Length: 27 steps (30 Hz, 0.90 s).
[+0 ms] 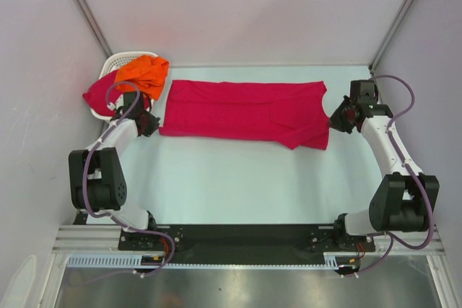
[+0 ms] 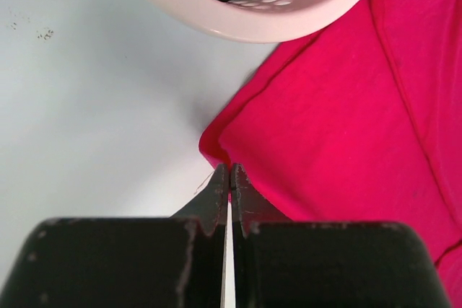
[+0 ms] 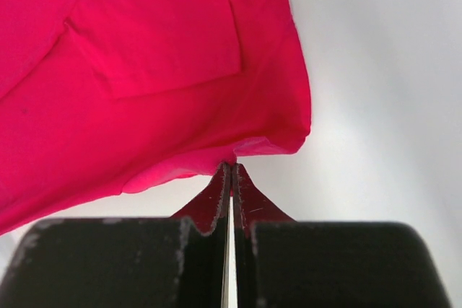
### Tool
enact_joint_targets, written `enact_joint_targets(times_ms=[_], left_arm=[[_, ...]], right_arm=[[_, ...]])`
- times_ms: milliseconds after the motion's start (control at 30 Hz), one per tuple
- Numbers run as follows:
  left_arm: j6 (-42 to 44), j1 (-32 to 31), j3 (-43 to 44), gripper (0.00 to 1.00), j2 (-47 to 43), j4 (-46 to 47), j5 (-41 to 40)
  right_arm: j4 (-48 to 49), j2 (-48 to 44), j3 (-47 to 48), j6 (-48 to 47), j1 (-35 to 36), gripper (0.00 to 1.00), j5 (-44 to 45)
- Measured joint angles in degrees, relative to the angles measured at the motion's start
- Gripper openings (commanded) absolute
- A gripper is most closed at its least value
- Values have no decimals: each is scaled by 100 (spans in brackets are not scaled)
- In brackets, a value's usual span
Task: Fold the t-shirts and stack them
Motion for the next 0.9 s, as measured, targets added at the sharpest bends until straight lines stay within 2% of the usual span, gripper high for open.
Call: enact_joint_targets(times_ms=[900], left_arm=[[52, -63, 643, 0, 544, -24, -201]], right_arm=[[181, 1486, 1379, -826, -76, 0, -138]])
